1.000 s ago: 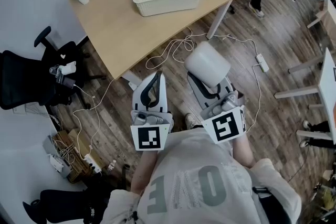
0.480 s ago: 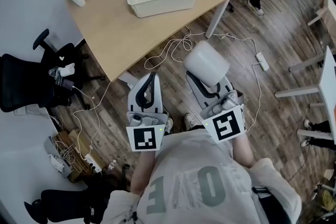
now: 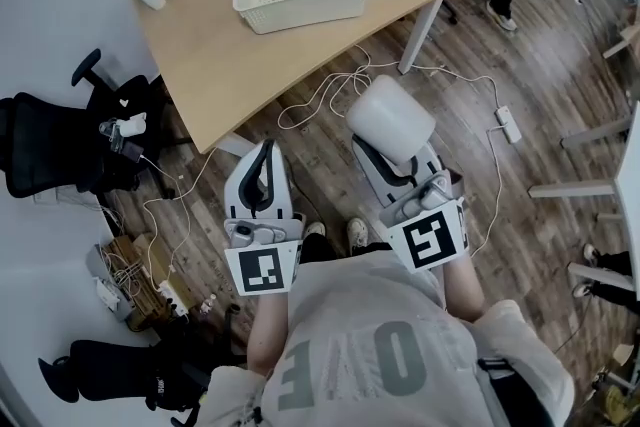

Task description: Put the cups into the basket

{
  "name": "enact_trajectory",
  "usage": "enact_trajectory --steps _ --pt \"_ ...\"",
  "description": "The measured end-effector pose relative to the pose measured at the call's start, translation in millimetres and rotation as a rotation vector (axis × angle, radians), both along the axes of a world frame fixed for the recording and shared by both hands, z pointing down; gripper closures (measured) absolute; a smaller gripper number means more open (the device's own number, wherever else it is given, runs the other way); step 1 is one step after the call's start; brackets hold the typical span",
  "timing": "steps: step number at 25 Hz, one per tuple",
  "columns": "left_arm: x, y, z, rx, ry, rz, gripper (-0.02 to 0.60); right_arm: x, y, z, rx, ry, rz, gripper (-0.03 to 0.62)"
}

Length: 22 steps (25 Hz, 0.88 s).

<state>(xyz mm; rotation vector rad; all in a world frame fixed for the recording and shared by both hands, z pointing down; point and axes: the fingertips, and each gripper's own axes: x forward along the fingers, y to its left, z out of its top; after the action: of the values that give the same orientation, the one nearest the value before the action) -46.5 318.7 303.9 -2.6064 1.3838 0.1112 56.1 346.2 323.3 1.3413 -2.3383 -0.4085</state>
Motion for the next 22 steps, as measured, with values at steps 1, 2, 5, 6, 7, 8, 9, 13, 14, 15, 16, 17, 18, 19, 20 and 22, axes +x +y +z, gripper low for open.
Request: enact_trajectory --steps 1,2,5,6,7,8,9,13,14,15,16,17,18,19,20,22 --pt "4 2 -1 -0.001 -0.003 -0.002 0.574 5 0 0 0.002 -0.003 -0.005 0.56" --pt "8 3 -1 -0.005 -0.009 -0.003 0.574 10 -1 0 0.002 -0.006 -0.007 0.562" --pt "14 0 1 -0.016 -0.03 -0.004 0.574 18 -6 0 0.003 -0.003 -0.004 0.562" --pt "15 -2 1 -0.014 -0.034 -0.005 0.574 19 -9 -1 0.005 -0.003 -0.003 0.562" --pt "15 -7 1 -0.009 -0.035 -0.006 0.574 19 -12 -1 0.008 -0.005 -0.003 0.56" --pt "15 -12 0 -0.001 -0.031 -0.007 0.574 19 -17 -2 0.01 -0.005 -0.001 0.562" --pt "16 -18 -1 0.009 -0.025 -0.008 0.574 19 -22 -2 0.012 -0.001 0.002 0.56" --pt "28 -49 3 0.031 -0.014 0.025 0.574 23 -47 1 0.026 0.022 0.026 0.56" --pt "34 -59 4 0.028 -0.012 0.038 0.574 26 -54 1 0.028 0.028 0.032 0.56" --pt "38 -68 4 0.025 -0.009 0.046 0.574 29 -61 1 0.026 0.032 0.036 0.56" --pt "41 -78 2 0.027 -0.005 0.048 0.574 31 -68 0 0.024 0.033 0.036 0.562" --pt "43 -87 -1 0.038 0.001 0.047 0.574 33 -76 -2 0.024 0.034 0.035 0.56" --pt "43 -96 -5 0.054 0.005 0.044 0.574 34 -85 -3 0.026 0.034 0.034 0.56" --pt "42 -106 -8 0.069 0.008 0.044 0.574 35 -96 -5 0.028 0.036 0.036 0.56" --pt "41 -116 -10 0.077 0.008 0.046 0.574 35 -107 -6 0.028 0.04 0.041 0.56" --pt "39 -140 -12 0.074 0.013 0.049 0.574 34 -132 -6 0.021 0.052 0.048 0.56"
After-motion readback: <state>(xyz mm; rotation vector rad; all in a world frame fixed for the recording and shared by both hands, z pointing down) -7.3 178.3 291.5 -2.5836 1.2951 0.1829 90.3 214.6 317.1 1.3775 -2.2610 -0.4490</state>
